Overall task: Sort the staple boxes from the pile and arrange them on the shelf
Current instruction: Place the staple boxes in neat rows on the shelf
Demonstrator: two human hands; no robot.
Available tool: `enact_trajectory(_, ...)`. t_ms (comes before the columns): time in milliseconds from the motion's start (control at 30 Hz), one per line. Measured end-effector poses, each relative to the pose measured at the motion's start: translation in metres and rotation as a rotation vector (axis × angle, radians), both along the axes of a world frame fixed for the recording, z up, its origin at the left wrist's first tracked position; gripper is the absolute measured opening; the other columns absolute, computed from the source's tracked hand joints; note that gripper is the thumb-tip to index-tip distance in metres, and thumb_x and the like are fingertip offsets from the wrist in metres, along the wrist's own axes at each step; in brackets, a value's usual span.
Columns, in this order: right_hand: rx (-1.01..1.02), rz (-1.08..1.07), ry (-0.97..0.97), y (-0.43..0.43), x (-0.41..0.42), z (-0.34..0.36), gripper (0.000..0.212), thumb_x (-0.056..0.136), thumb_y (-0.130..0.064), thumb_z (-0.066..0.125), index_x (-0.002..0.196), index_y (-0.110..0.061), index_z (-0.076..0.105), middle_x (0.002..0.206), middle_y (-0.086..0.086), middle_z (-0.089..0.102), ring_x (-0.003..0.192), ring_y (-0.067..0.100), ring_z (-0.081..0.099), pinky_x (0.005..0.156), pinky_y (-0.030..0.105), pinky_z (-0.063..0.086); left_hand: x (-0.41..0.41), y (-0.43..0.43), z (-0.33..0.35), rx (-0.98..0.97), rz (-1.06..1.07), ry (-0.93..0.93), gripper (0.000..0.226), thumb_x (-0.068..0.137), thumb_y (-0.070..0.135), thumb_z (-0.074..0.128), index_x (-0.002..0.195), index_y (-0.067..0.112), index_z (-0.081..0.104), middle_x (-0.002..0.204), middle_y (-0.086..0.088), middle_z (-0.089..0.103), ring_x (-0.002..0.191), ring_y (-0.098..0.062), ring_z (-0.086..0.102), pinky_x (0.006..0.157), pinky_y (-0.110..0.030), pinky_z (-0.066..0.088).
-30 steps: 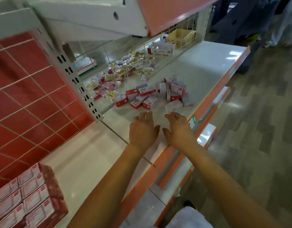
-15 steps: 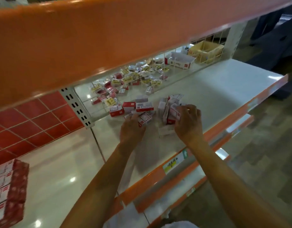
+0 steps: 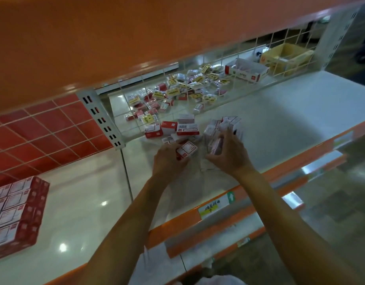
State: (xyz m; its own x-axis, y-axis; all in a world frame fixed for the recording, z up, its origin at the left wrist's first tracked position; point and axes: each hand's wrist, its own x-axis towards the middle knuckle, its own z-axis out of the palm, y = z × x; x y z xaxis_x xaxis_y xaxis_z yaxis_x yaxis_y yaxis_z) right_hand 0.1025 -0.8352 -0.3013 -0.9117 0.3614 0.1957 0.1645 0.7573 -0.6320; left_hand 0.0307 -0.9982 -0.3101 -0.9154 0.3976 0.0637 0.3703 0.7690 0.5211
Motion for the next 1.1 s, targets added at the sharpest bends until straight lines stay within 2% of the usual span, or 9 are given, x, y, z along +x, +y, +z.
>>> enact_trajectory(167, -0.284, 0.102, -0.005, -0.014, 0.008, 0.002, 0.076, 0.067, -0.025, 0.083, 0.125, -0.007, 0.038, 0.107, 0.001, 0.048, 0.085, 0.015, 0.054, 0.079, 0.031, 0.051, 0.015, -0.013, 0.003, 0.074, -0.013, -0.054, 0.046, 0.084, 0.031, 0.071, 0.127, 0.018, 0.058, 0.12, -0.003, 0.064, 0.101, -0.016, 0.063, 0.084, -0.02, 0.048)
enact_trajectory(300, -0.306, 0.196, -0.107, -0.026, 0.012, -0.001, 0.068, 0.071, -0.018, 0.08, 0.129, -0.006, 0.046, 0.097, -0.008, 0.047, 0.077, 0.0, 0.049, 0.067, 0.001, 0.041, 0.023, -0.035, 0.002, 0.111, 0.031, -0.074, 0.044, 0.083, 0.027, 0.073, 0.124, 0.018, 0.059, 0.117, -0.001, 0.065, 0.084, -0.009, 0.064, 0.071, -0.008, 0.044)
enact_trajectory(400, -0.381, 0.232, -0.143, -0.039, 0.013, -0.006, 0.074, 0.07, -0.015, 0.081, 0.132, -0.01, 0.04, 0.113, 0.002, 0.047, 0.099, 0.011, 0.05, 0.084, 0.017, 0.045, 0.031, -0.053, 0.004, 0.143, 0.071, -0.104, 0.042, 0.083, 0.027, 0.073, 0.121, 0.018, 0.06, 0.114, 0.001, 0.066, 0.077, -0.006, 0.064, 0.07, -0.01, 0.049)
enact_trajectory(467, -0.452, 0.279, -0.16, -0.05, 0.013, -0.007, 0.072, 0.071, -0.011, 0.079, 0.131, -0.012, 0.039, 0.108, -0.004, 0.048, 0.101, 0.012, 0.053, 0.086, 0.024, 0.048, 0.038, -0.066, 0.008, 0.16, 0.088, -0.104, 0.042, 0.082, 0.029, 0.073, 0.121, 0.018, 0.06, 0.113, 0.003, 0.066, 0.078, -0.006, 0.067, 0.071, -0.013, 0.051)
enact_trajectory(600, -0.498, 0.348, -0.131, -0.078, 0.01, -0.008, 0.073, 0.069, -0.007, 0.08, 0.129, -0.012, 0.04, 0.11, -0.005, 0.05, 0.099, 0.009, 0.054, 0.076, 0.012, 0.048, 0.05, -0.097, 0.017, 0.204, 0.179, -0.154, 0.04, 0.083, 0.031, 0.072, 0.12, 0.02, 0.061, 0.109, 0.008, 0.063, 0.078, -0.005, 0.066, 0.066, -0.009, 0.048)
enact_trajectory(700, -0.52, 0.401, -0.114, -0.103, 0.006, -0.009, 0.075, 0.069, -0.009, 0.08, 0.132, -0.013, 0.039, 0.115, -0.002, 0.051, 0.104, 0.012, 0.055, 0.083, 0.017, 0.05, 0.057, -0.125, 0.02, 0.22, 0.254, -0.154, 0.038, 0.083, 0.027, 0.072, 0.119, 0.021, 0.061, 0.114, 0.006, 0.066, 0.076, -0.003, 0.063, 0.062, -0.008, 0.047)
enact_trajectory(900, -0.549, 0.536, -0.092, -0.166, 0.004, -0.011, 0.076, 0.075, -0.003, 0.075, 0.138, -0.028, 0.04, 0.129, 0.009, 0.044, 0.116, 0.02, 0.054, 0.095, 0.037, 0.051, 0.078, -0.19, 0.027, 0.277, 0.365, -0.141, 0.039, 0.083, 0.02, 0.073, 0.12, 0.02, 0.06, 0.118, 0.004, 0.065, 0.079, -0.008, 0.068, 0.074, -0.03, 0.059)
enact_trajectory(1000, -0.661, 0.559, -0.148, -0.203, 0.007, -0.007, 0.081, 0.077, 0.002, 0.072, 0.141, -0.033, 0.036, 0.133, 0.005, 0.045, 0.115, 0.018, 0.055, 0.088, 0.032, 0.054, 0.088, -0.227, 0.03, 0.267, 0.382, -0.109, 0.039, 0.082, 0.015, 0.072, 0.119, 0.019, 0.06, 0.114, 0.008, 0.063, 0.07, 0.001, 0.065, 0.068, -0.014, 0.053)
enact_trajectory(1100, -0.693, 0.616, -0.188, -0.239, 0.012, 0.0, 0.08, 0.077, 0.005, 0.069, 0.141, -0.026, 0.033, 0.132, 0.0, 0.044, 0.109, 0.013, 0.054, 0.078, 0.023, 0.055, 0.1, -0.262, 0.033, 0.269, 0.375, -0.114, 0.041, 0.082, 0.015, 0.072, 0.121, 0.021, 0.059, 0.116, 0.008, 0.064, 0.072, 0.0, 0.066, 0.065, -0.016, 0.052)
